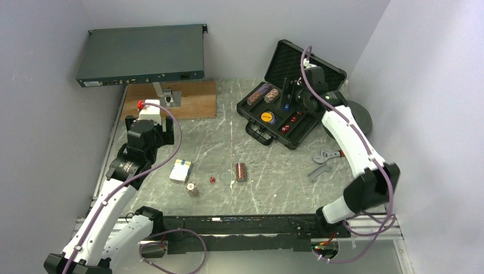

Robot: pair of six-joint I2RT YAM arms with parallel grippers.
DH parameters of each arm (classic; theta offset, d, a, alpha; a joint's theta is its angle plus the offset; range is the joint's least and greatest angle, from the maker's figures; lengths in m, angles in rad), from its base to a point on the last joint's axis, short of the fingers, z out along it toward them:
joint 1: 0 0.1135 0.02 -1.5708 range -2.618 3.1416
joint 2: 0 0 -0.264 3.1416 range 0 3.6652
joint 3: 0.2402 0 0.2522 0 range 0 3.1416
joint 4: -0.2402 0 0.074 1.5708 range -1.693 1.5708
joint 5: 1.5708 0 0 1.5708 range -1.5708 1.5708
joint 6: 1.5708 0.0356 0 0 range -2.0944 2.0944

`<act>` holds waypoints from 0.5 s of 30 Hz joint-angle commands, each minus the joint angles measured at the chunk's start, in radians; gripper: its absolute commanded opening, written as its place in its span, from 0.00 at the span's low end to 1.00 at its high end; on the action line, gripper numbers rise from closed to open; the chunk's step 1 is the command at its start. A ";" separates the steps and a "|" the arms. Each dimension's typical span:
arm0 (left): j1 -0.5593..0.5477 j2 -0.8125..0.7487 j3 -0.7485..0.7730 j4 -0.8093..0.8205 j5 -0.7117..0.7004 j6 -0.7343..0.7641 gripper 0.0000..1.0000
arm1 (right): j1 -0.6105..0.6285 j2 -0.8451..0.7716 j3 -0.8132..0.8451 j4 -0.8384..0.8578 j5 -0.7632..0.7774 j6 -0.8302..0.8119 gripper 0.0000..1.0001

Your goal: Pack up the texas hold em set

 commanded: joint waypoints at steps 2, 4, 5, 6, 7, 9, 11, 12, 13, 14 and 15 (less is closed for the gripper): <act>0.005 -0.013 0.041 0.032 0.057 -0.026 0.93 | 0.064 -0.113 -0.131 0.010 -0.035 -0.007 0.78; 0.005 -0.007 0.044 0.026 0.063 -0.030 0.93 | 0.093 -0.125 -0.181 0.057 -0.092 -0.012 0.78; 0.005 -0.006 0.047 0.026 0.065 -0.033 0.93 | 0.113 -0.124 -0.194 0.077 -0.109 -0.015 0.78; 0.005 -0.005 0.052 0.026 0.073 -0.033 0.93 | 0.143 -0.113 -0.195 0.084 -0.112 -0.019 0.78; 0.005 -0.005 0.055 0.029 0.079 -0.033 0.93 | 0.168 -0.099 -0.189 0.087 -0.107 -0.028 0.78; 0.008 0.000 0.069 0.025 0.093 -0.033 0.92 | 0.212 -0.067 -0.164 0.087 -0.092 -0.043 0.78; 0.011 0.004 0.077 0.013 0.089 -0.034 0.91 | 0.249 -0.030 -0.131 0.084 -0.092 -0.051 0.78; 0.012 0.004 0.077 0.010 0.086 -0.034 0.91 | 0.265 -0.014 -0.120 0.087 -0.109 -0.063 0.78; 0.012 0.004 0.076 0.004 0.083 -0.037 0.90 | 0.281 0.000 -0.109 0.086 -0.125 -0.077 0.78; 0.012 0.002 0.076 0.004 0.083 -0.039 0.90 | 0.298 0.014 -0.098 0.080 -0.135 -0.097 0.78; 0.012 -0.003 0.076 0.007 0.088 -0.040 0.90 | 0.315 0.026 -0.089 0.066 -0.140 -0.121 0.77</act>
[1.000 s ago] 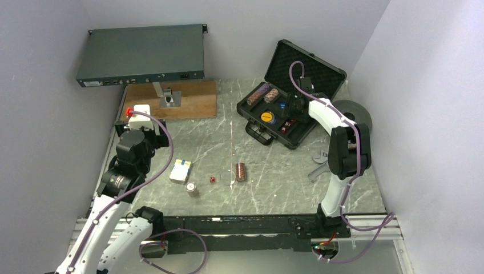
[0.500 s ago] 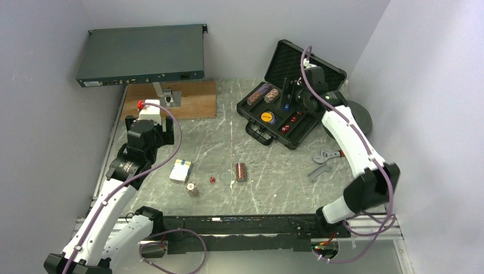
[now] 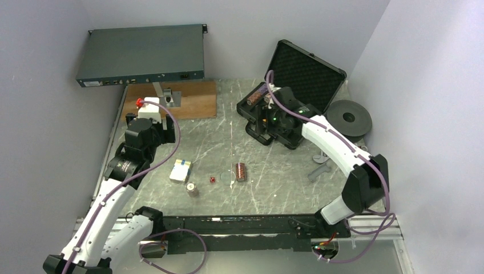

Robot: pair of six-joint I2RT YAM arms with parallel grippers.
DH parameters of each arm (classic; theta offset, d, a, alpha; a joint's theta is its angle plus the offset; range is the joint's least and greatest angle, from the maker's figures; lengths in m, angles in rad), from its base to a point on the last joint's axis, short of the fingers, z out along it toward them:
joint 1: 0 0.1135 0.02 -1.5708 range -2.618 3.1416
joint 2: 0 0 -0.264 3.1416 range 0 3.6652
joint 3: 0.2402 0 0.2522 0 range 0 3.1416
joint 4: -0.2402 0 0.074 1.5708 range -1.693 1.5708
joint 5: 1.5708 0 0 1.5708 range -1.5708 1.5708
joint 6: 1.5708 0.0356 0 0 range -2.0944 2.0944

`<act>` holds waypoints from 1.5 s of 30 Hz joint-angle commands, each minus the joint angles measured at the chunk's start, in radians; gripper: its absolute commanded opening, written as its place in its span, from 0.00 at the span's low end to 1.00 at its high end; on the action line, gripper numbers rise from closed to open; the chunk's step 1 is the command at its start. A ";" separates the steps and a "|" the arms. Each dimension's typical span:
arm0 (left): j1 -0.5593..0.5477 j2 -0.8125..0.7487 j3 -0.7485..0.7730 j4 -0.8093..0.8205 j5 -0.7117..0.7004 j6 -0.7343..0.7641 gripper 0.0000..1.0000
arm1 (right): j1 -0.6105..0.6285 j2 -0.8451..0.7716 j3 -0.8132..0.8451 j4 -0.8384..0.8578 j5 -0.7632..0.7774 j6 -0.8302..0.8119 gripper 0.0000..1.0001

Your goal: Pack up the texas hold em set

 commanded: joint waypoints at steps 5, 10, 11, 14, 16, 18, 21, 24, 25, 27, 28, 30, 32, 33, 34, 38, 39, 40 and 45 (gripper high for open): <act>0.019 0.008 0.062 0.007 0.055 -0.029 0.90 | 0.121 0.021 0.062 0.013 -0.049 -0.175 0.76; 0.042 0.036 0.080 -0.006 0.102 -0.048 0.89 | 0.125 -0.021 -0.015 0.096 -0.125 -0.222 0.75; 0.044 0.040 0.081 -0.005 0.103 -0.049 0.89 | 0.125 -0.021 -0.021 0.110 -0.141 -0.233 0.75; 0.045 0.045 0.083 -0.012 0.110 -0.051 0.89 | 0.129 -0.005 -0.032 0.148 -0.154 -0.249 0.74; 0.045 0.043 0.083 -0.014 0.114 -0.054 0.89 | 0.142 0.019 -0.029 0.158 -0.166 -0.250 0.72; 0.047 0.035 0.082 -0.017 0.121 -0.059 0.89 | 0.174 0.047 -0.020 0.166 -0.177 -0.261 0.71; 0.047 0.018 0.069 -0.014 0.133 -0.064 0.89 | 0.237 0.098 0.004 0.170 -0.167 -0.294 0.69; 0.048 0.007 0.063 -0.018 0.145 -0.070 0.90 | 0.289 0.143 0.018 0.179 -0.194 -0.336 0.69; 0.047 0.003 0.063 -0.018 0.149 -0.072 0.90 | 0.303 0.154 0.023 0.178 -0.202 -0.346 0.69; 0.048 -0.005 0.061 -0.015 0.153 -0.075 0.89 | 0.326 0.173 0.035 0.174 -0.209 -0.368 0.68; 0.048 -0.011 0.059 -0.013 0.154 -0.077 0.89 | 0.342 0.180 0.046 0.165 -0.207 -0.379 0.67; 0.047 -0.017 0.056 -0.008 0.160 -0.082 0.89 | 0.364 0.195 0.068 0.142 -0.193 -0.396 0.65; 0.047 -0.021 0.055 -0.006 0.174 -0.087 0.89 | 0.382 0.206 0.076 0.135 -0.182 -0.406 0.63; 0.048 -0.021 0.057 -0.007 0.178 -0.087 0.89 | 0.389 0.212 0.076 0.135 -0.185 -0.408 0.62; 0.048 -0.021 0.059 -0.008 0.178 -0.086 0.89 | 0.395 0.219 0.074 0.140 -0.194 -0.412 0.59; 0.048 -0.029 0.058 -0.013 0.170 -0.084 0.89 | 0.422 0.235 0.039 0.176 -0.252 -0.464 0.53; 0.048 -0.032 0.057 -0.010 0.171 -0.083 0.89 | 0.425 0.233 0.026 0.191 -0.267 -0.480 0.52; 0.048 -0.036 0.054 -0.007 0.168 -0.083 0.89 | 0.426 0.231 0.013 0.204 -0.284 -0.495 0.52; 0.056 -0.044 0.057 -0.012 0.162 -0.084 0.89 | 0.425 0.264 0.008 0.203 -0.320 -0.555 0.53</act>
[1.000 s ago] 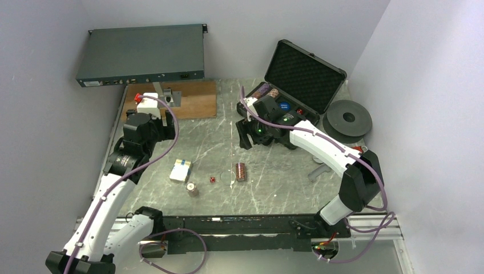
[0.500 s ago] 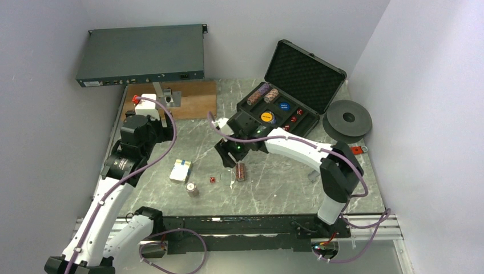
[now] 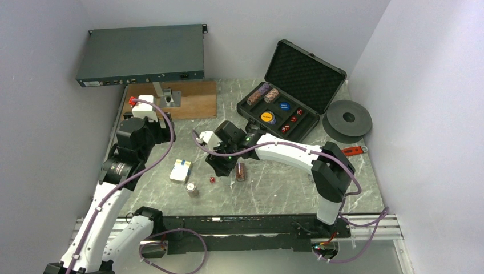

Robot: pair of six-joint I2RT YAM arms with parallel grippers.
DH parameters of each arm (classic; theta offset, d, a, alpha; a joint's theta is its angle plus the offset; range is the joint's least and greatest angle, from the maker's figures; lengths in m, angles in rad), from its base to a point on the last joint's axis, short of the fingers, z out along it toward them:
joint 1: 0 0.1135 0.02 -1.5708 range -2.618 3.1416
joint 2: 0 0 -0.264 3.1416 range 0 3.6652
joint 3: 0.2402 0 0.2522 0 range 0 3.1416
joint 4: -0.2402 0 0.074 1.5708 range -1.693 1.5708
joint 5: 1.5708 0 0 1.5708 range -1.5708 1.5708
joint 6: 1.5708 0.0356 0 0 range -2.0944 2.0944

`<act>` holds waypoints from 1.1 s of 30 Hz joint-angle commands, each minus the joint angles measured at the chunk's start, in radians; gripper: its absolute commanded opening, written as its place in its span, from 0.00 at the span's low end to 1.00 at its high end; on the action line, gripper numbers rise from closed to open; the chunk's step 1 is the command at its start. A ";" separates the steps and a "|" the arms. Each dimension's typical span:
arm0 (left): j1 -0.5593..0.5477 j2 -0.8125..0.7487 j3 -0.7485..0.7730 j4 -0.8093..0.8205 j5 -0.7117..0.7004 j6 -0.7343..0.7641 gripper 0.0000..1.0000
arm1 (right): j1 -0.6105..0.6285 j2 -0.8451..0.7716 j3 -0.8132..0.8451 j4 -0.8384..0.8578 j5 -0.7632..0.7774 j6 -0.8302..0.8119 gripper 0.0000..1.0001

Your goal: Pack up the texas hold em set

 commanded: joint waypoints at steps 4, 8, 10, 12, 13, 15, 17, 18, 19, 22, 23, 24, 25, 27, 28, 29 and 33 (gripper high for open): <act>0.021 -0.036 0.012 0.018 0.003 -0.020 0.89 | 0.000 0.059 -0.009 0.070 -0.106 -0.115 0.52; 0.033 -0.063 0.002 0.028 -0.018 -0.030 0.89 | 0.000 0.054 -0.071 0.153 -0.051 -0.167 0.53; 0.041 -0.073 -0.005 0.034 -0.009 -0.032 0.89 | 0.000 0.063 -0.101 0.182 -0.063 -0.216 0.54; 0.048 -0.073 -0.002 0.034 0.001 -0.035 0.89 | -0.001 0.058 -0.143 0.223 -0.092 -0.268 0.54; 0.052 -0.071 0.000 0.035 0.006 -0.036 0.88 | -0.004 0.040 -0.174 0.254 -0.106 -0.292 0.54; 0.058 -0.066 0.001 0.031 0.017 -0.038 0.88 | -0.011 -0.008 -0.252 0.344 -0.141 -0.352 0.57; 0.065 -0.061 0.004 0.029 0.025 -0.043 0.88 | -0.012 -0.044 -0.310 0.414 -0.168 -0.420 0.61; 0.068 -0.061 0.004 0.029 0.027 -0.043 0.88 | -0.014 -0.049 -0.319 0.424 -0.185 -0.449 0.63; 0.069 -0.062 0.003 0.027 0.028 -0.043 0.88 | -0.018 -0.049 -0.324 0.430 -0.213 -0.477 0.64; 0.073 -0.072 0.000 0.028 0.024 -0.043 0.88 | -0.029 -0.037 -0.327 0.456 -0.286 -0.533 0.66; 0.074 -0.077 -0.003 0.028 0.022 -0.042 0.89 | -0.032 -0.034 -0.328 0.466 -0.298 -0.541 0.66; 0.076 -0.082 -0.006 0.028 0.019 -0.042 0.89 | -0.037 -0.030 -0.327 0.474 -0.309 -0.548 0.67; 0.076 -0.085 -0.006 0.030 0.018 -0.042 0.89 | -0.040 -0.024 -0.325 0.481 -0.317 -0.555 0.67; 0.079 -0.089 -0.006 0.031 0.018 -0.044 0.89 | -0.045 -0.004 -0.313 0.494 -0.324 -0.571 0.68; 0.080 -0.088 -0.006 0.031 0.021 -0.045 0.89 | -0.048 0.010 -0.301 0.493 -0.330 -0.578 0.68; 0.083 -0.090 -0.004 0.030 0.024 -0.047 0.89 | -0.050 0.026 -0.287 0.489 -0.338 -0.582 0.67; 0.090 -0.095 -0.004 0.031 0.031 -0.052 0.89 | -0.059 0.080 -0.246 0.480 -0.387 -0.576 0.64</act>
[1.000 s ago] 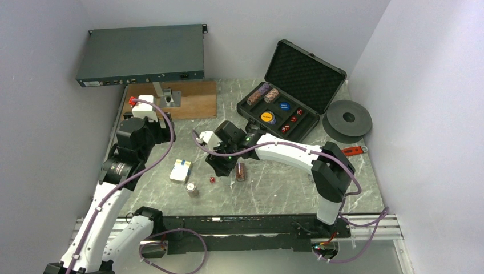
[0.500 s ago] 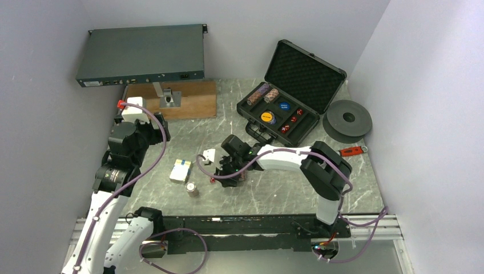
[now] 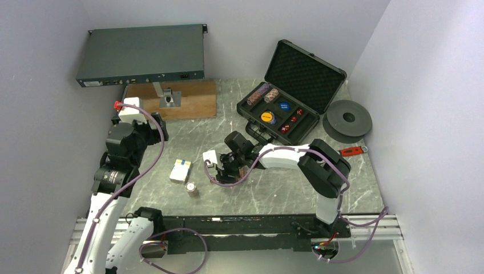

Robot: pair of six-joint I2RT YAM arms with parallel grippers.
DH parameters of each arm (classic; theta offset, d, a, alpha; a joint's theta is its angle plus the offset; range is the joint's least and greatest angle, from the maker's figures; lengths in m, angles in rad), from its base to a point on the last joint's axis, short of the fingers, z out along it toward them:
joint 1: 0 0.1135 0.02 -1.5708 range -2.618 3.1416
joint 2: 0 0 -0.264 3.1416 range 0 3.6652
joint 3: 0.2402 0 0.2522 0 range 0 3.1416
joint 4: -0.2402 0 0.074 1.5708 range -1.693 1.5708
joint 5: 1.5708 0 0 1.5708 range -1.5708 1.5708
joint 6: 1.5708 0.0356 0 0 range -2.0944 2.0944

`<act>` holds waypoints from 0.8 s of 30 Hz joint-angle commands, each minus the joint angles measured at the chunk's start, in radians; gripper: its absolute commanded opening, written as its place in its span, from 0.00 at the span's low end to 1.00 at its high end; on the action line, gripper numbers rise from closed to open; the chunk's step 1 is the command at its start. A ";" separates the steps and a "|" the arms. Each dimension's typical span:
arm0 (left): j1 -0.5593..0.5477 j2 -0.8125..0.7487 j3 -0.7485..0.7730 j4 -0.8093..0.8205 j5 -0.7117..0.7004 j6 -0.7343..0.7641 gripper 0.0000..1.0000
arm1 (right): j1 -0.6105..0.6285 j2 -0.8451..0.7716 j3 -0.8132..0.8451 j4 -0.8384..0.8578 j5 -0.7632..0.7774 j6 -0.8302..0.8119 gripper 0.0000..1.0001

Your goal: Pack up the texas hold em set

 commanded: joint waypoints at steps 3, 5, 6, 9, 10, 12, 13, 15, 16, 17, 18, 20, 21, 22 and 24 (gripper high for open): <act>0.020 -0.020 0.001 0.034 0.028 -0.022 0.89 | -0.010 0.084 0.099 0.008 -0.126 -0.034 0.62; 0.024 -0.024 0.001 0.036 0.034 -0.024 0.89 | -0.011 0.096 0.104 0.014 -0.141 -0.019 0.61; 0.024 -0.025 0.001 0.035 0.036 -0.025 0.89 | -0.011 0.099 0.101 0.026 -0.148 -0.009 0.61; 0.026 -0.028 0.000 0.034 0.037 -0.025 0.89 | -0.011 0.110 0.106 0.039 -0.169 0.010 0.59; 0.026 -0.029 -0.001 0.035 0.035 -0.026 0.89 | -0.011 0.116 0.112 0.033 -0.173 0.011 0.58; 0.027 -0.030 -0.001 0.034 0.033 -0.024 0.89 | -0.011 0.127 0.119 0.029 -0.183 0.018 0.56; 0.029 -0.031 -0.001 0.033 0.032 -0.025 0.89 | -0.013 0.131 0.120 0.037 -0.196 0.025 0.55; 0.030 -0.033 0.000 0.033 0.029 -0.023 0.89 | -0.024 0.142 0.115 0.059 -0.230 0.044 0.53; 0.031 -0.033 -0.002 0.033 0.026 -0.022 0.89 | -0.031 0.146 0.108 0.070 -0.244 0.055 0.52; 0.032 -0.035 -0.003 0.034 0.024 -0.022 0.89 | -0.037 0.149 0.101 0.094 -0.253 0.066 0.50; 0.033 -0.034 -0.003 0.035 0.024 -0.022 0.89 | -0.041 0.152 0.095 0.111 -0.259 0.076 0.49; 0.033 -0.031 -0.002 0.035 0.025 -0.022 0.89 | -0.049 0.156 0.087 0.133 -0.273 0.094 0.46; 0.035 -0.031 -0.001 0.034 0.027 -0.022 0.89 | -0.053 0.161 0.087 0.136 -0.278 0.098 0.44; 0.035 -0.029 0.000 0.033 0.027 -0.022 0.89 | -0.055 0.165 0.091 0.134 -0.285 0.099 0.43; 0.036 -0.028 0.001 0.033 0.027 -0.022 0.89 | -0.059 0.177 0.102 0.126 -0.300 0.097 0.40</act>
